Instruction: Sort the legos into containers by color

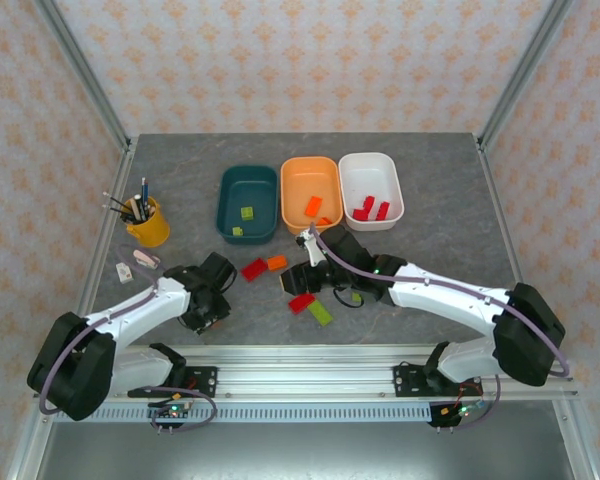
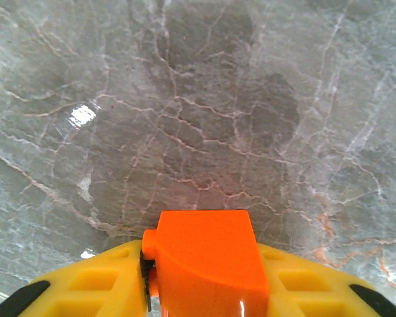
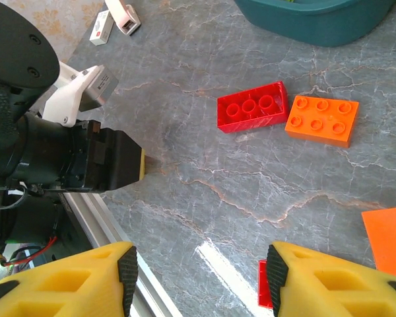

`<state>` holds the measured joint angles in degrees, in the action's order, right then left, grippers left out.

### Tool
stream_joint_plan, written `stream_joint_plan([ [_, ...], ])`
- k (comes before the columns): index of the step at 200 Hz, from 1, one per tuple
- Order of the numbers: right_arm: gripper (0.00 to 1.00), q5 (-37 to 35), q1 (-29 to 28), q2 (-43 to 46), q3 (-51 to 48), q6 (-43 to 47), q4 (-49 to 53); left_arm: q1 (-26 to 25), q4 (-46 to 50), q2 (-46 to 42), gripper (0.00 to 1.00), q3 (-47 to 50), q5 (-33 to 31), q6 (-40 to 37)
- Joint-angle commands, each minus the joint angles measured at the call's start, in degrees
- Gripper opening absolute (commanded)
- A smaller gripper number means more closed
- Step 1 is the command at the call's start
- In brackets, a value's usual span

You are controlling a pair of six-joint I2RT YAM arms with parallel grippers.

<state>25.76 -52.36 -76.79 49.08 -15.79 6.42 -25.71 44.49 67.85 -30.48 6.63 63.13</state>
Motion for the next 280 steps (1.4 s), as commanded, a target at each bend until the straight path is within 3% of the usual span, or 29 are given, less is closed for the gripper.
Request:
stream_joint_plan([
  [1,0.56,-0.97,-0.30,-0.52,2.06,-0.82,-2.04,0.40,-2.16,-0.57,0.35,0.87,-1.83,-1.35],
  [39,0.55,-8.01,1.82,1.91,5.24,-2.25,0.75,-0.50,5.42,-0.40,0.30,-12.30,-5.27,-9.14],
  [71,0.55,-14.96,10.90,6.19,8.04,-6.06,2.47,-1.56,9.54,6.59,0.30,-30.77,-4.62,-17.11],
  [136,0.57,-14.21,26.76,5.53,14.65,-12.59,8.32,-5.88,9.44,36.30,0.30,-68.84,1.67,-25.86],
  [189,0.67,-12.92,30.82,2.85,18.83,-18.44,15.48,-7.67,13.40,60.55,0.30,-94.56,4.56,-27.19],
  [227,0.72,-11.59,30.87,1.90,20.36,-20.29,19.91,-7.60,15.28,70.75,0.31,-103.90,6.30,-26.90],
  [280,0.74,-11.61,30.91,3.64,18.61,-20.35,21.19,-7.64,15.03,74.44,0.34,-103.13,7.49,-27.01],
])
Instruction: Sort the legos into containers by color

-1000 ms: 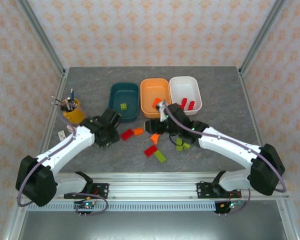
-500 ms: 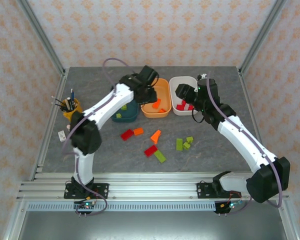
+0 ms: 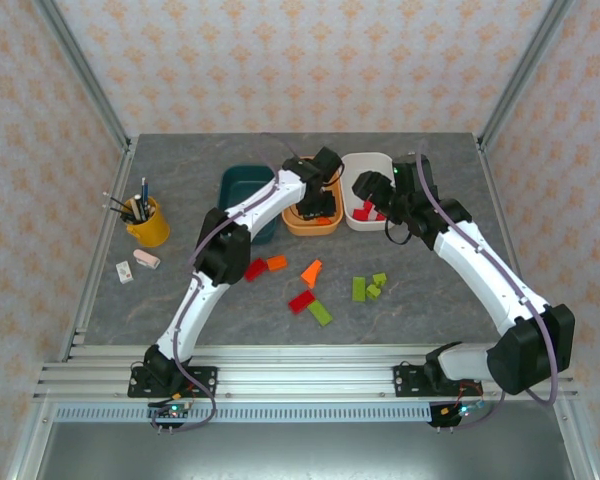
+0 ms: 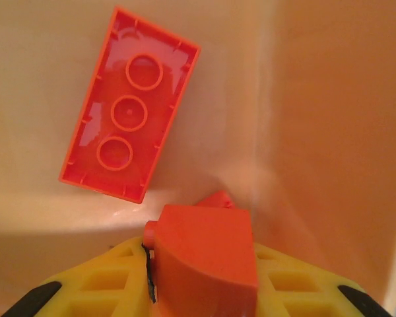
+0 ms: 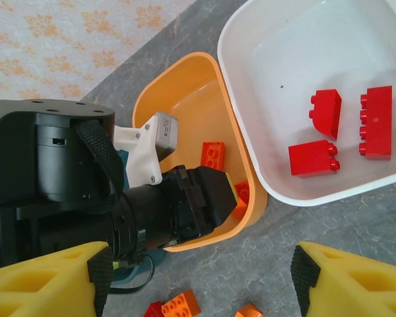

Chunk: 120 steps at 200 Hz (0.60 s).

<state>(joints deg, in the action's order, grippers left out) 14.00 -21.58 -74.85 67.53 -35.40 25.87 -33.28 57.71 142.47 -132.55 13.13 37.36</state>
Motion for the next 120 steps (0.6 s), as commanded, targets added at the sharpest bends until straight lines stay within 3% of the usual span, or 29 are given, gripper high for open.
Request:
stream_joint_plan([
  [1,0.74,0.15,0.09,1.71,0.15,-0.69,1.74,-0.10,1.75,-0.18,0.35,-1.01,1.01,-1.24],
  [38,0.74,0.20,0.08,1.90,0.29,0.05,2.32,-0.04,2.18,-1.58,0.53,-1.39,0.48,-1.51],
  [120,0.73,-0.35,0.14,5.20,0.47,5.00,7.05,-0.09,3.79,-13.58,0.69,-1.09,-3.20,-1.18],
])
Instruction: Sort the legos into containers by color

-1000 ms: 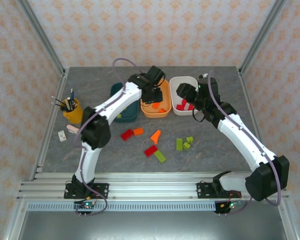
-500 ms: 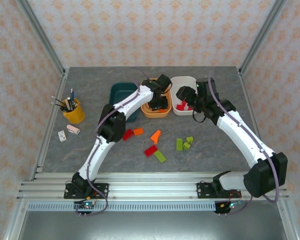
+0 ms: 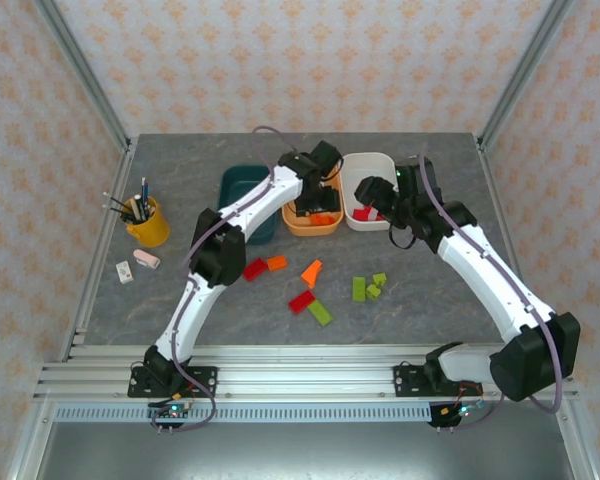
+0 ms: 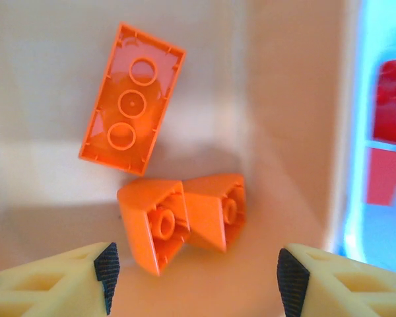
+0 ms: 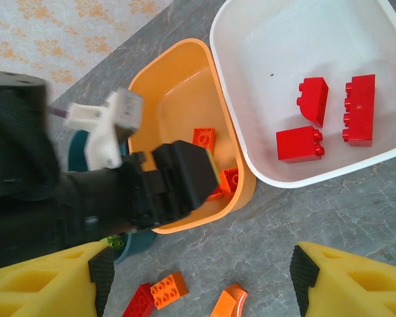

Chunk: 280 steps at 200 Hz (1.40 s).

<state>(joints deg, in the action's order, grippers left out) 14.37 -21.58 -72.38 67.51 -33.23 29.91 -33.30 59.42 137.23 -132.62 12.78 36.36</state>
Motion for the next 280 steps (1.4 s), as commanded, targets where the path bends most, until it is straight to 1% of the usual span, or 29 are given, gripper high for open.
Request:
stream_joint_plan([
  [1,0.73,-0.73,0.14,2.75,0.55,2.92,3.07,-0.04,2.09,-8.53,0.70,-1.00,-2.93,-0.20],
  [24,0.71,-1.07,-0.44,3.51,2.13,5.24,5.60,-0.02,2.12,-13.96,0.72,1.68,-4.77,-0.15],
  [47,0.70,-3.51,-4.31,3.48,3.11,7.30,8.41,0.08,0.43,-22.06,0.74,8.80,-7.96,0.61],
  [60,0.70,-5.60,-7.87,2.88,2.75,7.06,9.66,0.20,-1.66,-27.34,0.76,15.36,-9.67,1.23],
  [73,0.70,-8.08,-12.14,2.23,2.14,5.94,10.43,0.35,-3.34,-34.38,0.77,22.49,-11.25,1.35],
  [89,0.70,-11.26,-16.67,1.03,1.21,2.61,10.61,0.28,-4.80,-41.60,0.78,31.05,-12.87,1.18],
  [115,0.70,-15.71,-22.95,-2.42,1.17,-3.83,10.69,0.31,-8.69,-54.41,0.80,46.85,-13.82,2.12],
  [137,0.70,-16.05,-26.01,-6.61,2.21,-7.51,10.53,0.19,-10.94,-64.83,0.81,58.75,-14.24,3.07],
  [165,0.70,-14.58,-27.35,-10.14,2.37,-10.02,9.12,0.02,-10.78,-74.94,0.82,68.77,-14.09,4.59],
  [188,0.70,-12.98,-28.65,-12.59,3.16,-10.58,8.66,-0.10,-8.91,-80.97,0.82,74.24,-14.61,6.30],
  [211,0.70,-12.14,-31.19,-15.91,5.29,-9.92,10.80,-0.10,-7.25,-84.51,0.83,77.15,-15.55,7.51],
  [250,0.70,-9.21,-33.64,-19.39,5.53,-11.06,12.89,-0.11,-6.27,-87.80,0.82,78.86,-16.85,8.40],
  [280,0.68,-10.31,-37.36,-22.63,9.06,-7.62,12.91,-0.22,-4.96,-90.36,0.83,79.14,-19.65,9.65],
])
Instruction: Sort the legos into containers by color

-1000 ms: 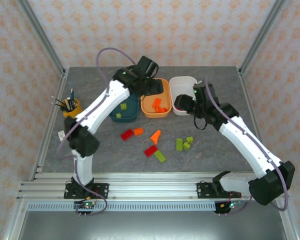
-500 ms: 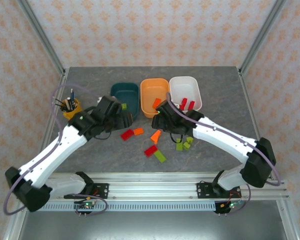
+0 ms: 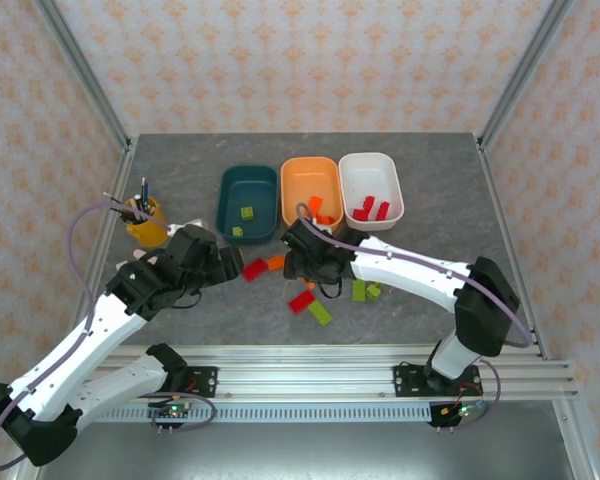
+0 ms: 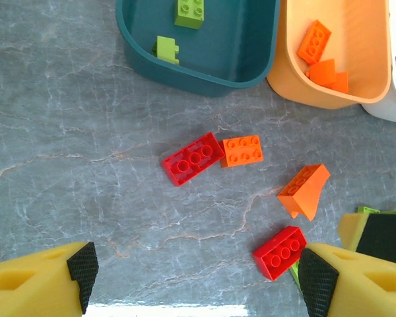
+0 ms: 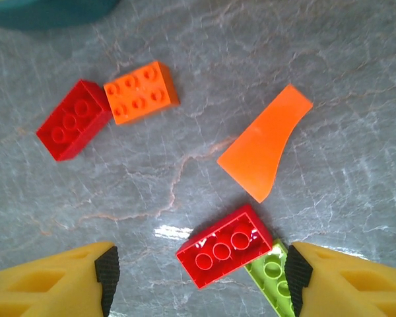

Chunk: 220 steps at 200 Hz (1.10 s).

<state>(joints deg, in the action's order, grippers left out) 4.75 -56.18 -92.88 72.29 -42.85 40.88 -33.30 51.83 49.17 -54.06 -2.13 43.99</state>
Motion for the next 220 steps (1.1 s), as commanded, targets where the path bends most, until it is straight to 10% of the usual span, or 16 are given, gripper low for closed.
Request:
stream_joint_plan([
  [1,0.68,-0.79,-2.86,-2.26,4.44,2.16,1.98,-0.25,2.69,-2.40,0.82,0.56,-4.87,2.09],
  [72,0.74,-0.71,-5.24,-19.92,20.26,-2.87,1.40,-0.29,12.14,-12.21,0.83,-0.95,-16.77,7.80],
  [220,0.71,-4.31,-4.19,-44.72,48.92,-22.93,13.98,-0.28,15.48,-17.88,0.83,-1.58,-15.12,7.45],
])
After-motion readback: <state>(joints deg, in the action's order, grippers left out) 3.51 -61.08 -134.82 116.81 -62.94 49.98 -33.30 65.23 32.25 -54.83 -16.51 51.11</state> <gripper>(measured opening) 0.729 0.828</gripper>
